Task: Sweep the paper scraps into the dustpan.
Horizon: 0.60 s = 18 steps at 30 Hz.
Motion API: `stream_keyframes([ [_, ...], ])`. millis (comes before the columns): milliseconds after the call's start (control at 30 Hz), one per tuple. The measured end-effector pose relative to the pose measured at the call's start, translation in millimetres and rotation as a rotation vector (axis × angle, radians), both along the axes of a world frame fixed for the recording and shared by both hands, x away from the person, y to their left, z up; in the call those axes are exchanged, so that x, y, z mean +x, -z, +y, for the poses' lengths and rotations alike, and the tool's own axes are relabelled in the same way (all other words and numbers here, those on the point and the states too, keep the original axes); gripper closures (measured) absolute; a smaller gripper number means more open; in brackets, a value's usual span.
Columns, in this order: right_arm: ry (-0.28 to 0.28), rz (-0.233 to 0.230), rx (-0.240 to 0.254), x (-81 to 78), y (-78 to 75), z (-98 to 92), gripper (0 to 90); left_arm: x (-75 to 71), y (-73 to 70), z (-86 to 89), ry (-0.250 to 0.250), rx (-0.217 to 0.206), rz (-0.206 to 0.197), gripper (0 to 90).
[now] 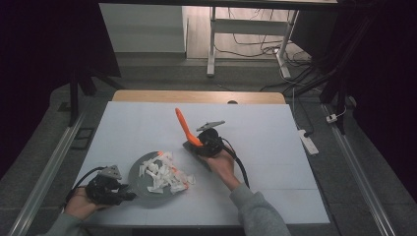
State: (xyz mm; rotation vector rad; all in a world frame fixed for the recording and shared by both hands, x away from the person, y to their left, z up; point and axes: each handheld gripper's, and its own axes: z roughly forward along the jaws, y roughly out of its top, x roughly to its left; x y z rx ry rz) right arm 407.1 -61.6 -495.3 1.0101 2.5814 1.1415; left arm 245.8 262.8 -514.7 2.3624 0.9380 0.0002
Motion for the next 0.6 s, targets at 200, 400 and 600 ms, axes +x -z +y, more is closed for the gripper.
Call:
stream_keyframes([
  [200,-0.004,0.021,0.01,-2.7,5.5,12.1,70.8,0.0,0.1,-0.3,0.011,0.002,0.003,61.2],
  [400,-0.028,0.052,0.033,-10.9,8.9,31.6,70.9,-0.1,0.4,-1.3,0.008,0.002,0.004,61.2],
  [600,-0.086,0.064,0.051,-23.1,10.4,53.4,70.8,0.2,0.5,-1.2,0.009,0.001,0.007,61.2],
])
